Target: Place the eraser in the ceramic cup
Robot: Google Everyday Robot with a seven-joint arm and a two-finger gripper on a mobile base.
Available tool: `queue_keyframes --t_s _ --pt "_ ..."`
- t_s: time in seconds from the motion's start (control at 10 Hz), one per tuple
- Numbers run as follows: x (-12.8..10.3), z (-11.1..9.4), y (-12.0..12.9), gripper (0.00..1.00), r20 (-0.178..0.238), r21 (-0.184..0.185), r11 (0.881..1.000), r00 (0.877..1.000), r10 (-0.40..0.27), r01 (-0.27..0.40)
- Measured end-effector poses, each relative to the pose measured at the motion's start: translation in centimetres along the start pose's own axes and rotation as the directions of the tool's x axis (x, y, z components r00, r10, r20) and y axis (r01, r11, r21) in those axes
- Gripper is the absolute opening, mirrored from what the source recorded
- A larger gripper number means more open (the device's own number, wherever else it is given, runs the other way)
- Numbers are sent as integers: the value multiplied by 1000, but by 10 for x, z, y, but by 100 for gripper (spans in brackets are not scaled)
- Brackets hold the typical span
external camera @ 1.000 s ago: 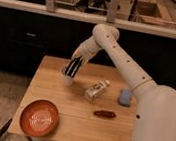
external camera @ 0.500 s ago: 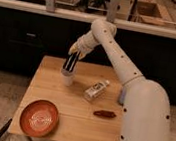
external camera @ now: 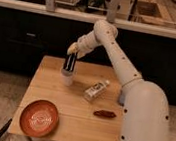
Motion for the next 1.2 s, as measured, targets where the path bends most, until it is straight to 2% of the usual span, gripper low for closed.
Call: queue_keyframes --t_s 0.1,0.5,0.7,0.9,1.2 --pt "0 1 -3 0 -6 10 1000 1000 -21 21" --pt "-6 2 -14 0 -84 22 995 992 -90 92" --pt "-13 -3 -17 0 -140 42 988 980 -142 149" --pt "-15 -8 -13 0 -166 59 983 973 -164 176" --pt "-10 -9 -17 0 -181 81 976 965 -188 205"
